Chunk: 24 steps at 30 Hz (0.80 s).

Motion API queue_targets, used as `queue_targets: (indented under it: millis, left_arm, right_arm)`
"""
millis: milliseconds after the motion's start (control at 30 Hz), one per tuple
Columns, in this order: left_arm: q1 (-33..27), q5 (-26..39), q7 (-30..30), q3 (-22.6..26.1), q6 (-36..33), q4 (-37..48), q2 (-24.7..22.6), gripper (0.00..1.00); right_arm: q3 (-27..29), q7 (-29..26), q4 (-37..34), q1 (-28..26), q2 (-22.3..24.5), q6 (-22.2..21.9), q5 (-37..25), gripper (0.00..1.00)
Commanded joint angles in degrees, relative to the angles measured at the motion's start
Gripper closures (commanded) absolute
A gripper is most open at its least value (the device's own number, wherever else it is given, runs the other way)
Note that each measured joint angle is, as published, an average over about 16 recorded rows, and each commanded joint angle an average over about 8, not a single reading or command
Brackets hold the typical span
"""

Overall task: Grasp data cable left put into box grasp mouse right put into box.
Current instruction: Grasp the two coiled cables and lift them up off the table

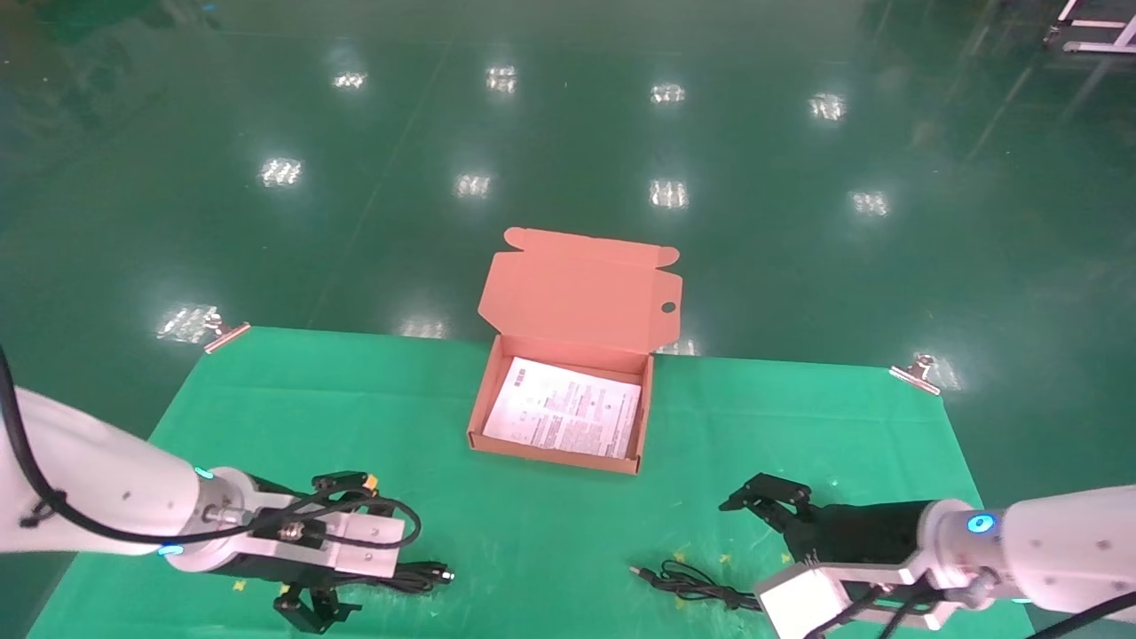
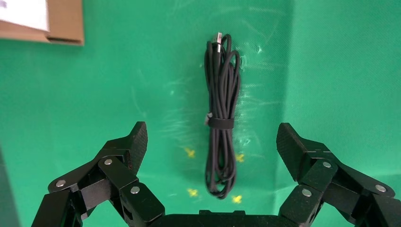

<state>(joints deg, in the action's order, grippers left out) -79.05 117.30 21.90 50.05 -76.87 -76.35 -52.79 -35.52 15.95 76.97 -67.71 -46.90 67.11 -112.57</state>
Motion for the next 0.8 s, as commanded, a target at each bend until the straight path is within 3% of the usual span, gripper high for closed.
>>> queue_targets:
  millis: [33, 167, 333, 567, 800]
  left_arm:
    - [1.1, 1.5, 1.2, 0.2, 1.6, 0.1, -0.3, 0.0]
    - [2.6, 2.7, 2.9, 0.3, 3.5, 2.2, -1.3, 0.0]
    - [3.6, 2.9, 3.4, 0.2, 5.7, 7.3, -2.8, 0.0]
    - [3.0, 1.2, 0.9, -0.6, 8.5, 16.0, -4.8, 0.0]
    - [1.4, -0.9, -3.0, -1.2, 9.9, 24.9, -7.4, 0.0]
  right_arm:
    - [-0.6, -1.2, -0.1, 1.1, -0.7, -2.8, -3.6, 0.0]
    - [-1.3, -8.9, -0.8, 2.6, -3.0, -5.3, -11.9, 0.0]
    - [-1.8, -16.1, -3.4, 2.6, -6.1, -4.5, -17.1, 0.0]
    - [-1.4, -19.4, -9.4, 0.4, -9.3, -1.3, -14.9, 0.0]
    - [-1.0, -18.9, -16.7, -2.5, -12.1, 0.8, -11.6, 0.0]
